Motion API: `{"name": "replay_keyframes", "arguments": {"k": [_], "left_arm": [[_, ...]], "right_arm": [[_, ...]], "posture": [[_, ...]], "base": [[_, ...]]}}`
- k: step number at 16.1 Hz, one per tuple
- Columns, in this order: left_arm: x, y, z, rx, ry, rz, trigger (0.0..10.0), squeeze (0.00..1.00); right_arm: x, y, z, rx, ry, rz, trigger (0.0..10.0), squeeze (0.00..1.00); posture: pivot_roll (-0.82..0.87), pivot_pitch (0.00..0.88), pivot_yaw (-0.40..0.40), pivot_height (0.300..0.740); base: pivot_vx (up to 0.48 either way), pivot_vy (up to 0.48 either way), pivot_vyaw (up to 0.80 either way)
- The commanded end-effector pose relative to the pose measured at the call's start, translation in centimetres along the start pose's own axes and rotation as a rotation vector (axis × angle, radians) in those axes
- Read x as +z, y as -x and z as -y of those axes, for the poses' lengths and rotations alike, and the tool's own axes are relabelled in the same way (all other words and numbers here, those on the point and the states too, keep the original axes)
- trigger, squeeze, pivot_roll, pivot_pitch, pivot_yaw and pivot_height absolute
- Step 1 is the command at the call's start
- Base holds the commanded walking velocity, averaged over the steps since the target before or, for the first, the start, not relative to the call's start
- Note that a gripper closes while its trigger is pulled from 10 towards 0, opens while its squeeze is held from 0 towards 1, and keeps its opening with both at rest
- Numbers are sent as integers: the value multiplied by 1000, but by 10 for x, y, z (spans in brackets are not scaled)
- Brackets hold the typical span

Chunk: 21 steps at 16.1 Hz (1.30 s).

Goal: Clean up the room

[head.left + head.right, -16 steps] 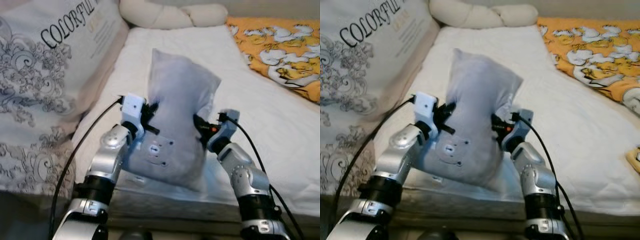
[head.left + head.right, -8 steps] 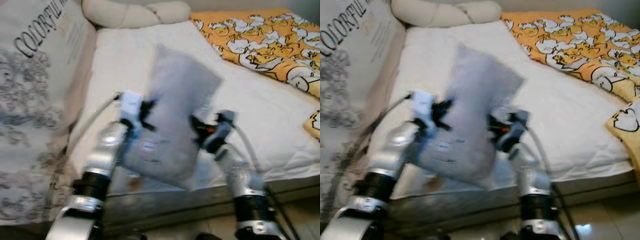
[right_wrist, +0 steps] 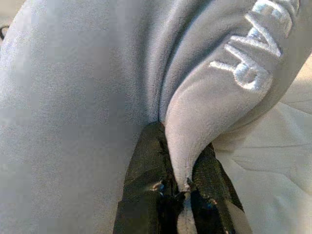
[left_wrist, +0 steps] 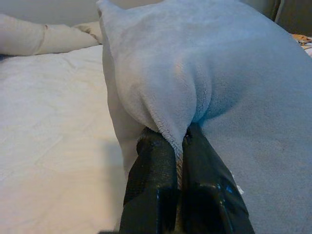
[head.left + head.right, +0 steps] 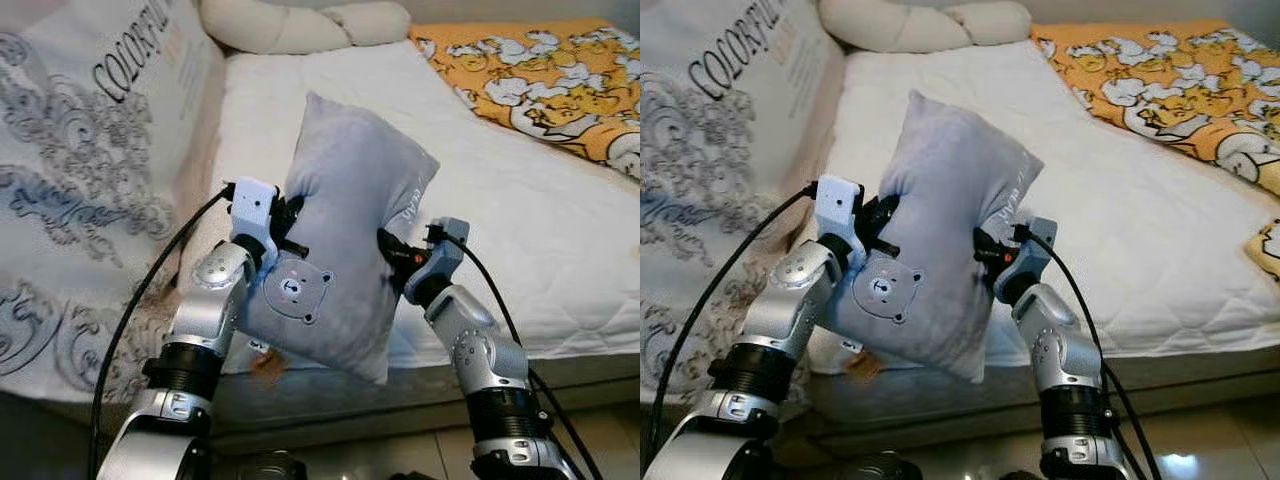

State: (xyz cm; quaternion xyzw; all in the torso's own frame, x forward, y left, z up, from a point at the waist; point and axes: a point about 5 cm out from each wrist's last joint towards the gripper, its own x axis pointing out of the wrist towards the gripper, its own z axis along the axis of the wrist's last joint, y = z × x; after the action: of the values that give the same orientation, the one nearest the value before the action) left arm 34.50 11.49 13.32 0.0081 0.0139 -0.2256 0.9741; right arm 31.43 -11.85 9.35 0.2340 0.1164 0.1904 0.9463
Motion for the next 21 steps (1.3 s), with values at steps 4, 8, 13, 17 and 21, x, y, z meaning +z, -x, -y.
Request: {"name": "replay_keyframes", "arguments": {"k": [4, 8, 13, 17, 21], "left_arm": [[12, -5, 1, -7, -9, 41, 10000, 0], [12, -6, 0, -5, -15, 34, 10000, 0], [9, -6, -1, 8, -48, 16, 10000, 0], [8, -7, -3, 16, -82, 6, 10000, 0], [7, -12, -15, 82, -160, -33, 10000, 0]], "right_arm": [[2, -8, -16, 80, 65, -16, 10000, 0], [1, -9, -14, 81, 71, -28, 10000, 0], [-5, -9, -15, 99, 66, -62, 10000, 0], [-7, -6, -10, 97, 67, -85, 10000, 0], [-9, -4, 5, 23, 70, -97, 10000, 1000]], "posture": [[113, 0, 50, 740], [114, 0, 51, 740], [117, 0, 49, 740], [114, 0, 49, 740], [115, 0, 50, 740]], "base": [[300, 0, 741], [303, 0, 105], [181, 0, 160], [0, 0, 0], [0, 0, 0]]}}
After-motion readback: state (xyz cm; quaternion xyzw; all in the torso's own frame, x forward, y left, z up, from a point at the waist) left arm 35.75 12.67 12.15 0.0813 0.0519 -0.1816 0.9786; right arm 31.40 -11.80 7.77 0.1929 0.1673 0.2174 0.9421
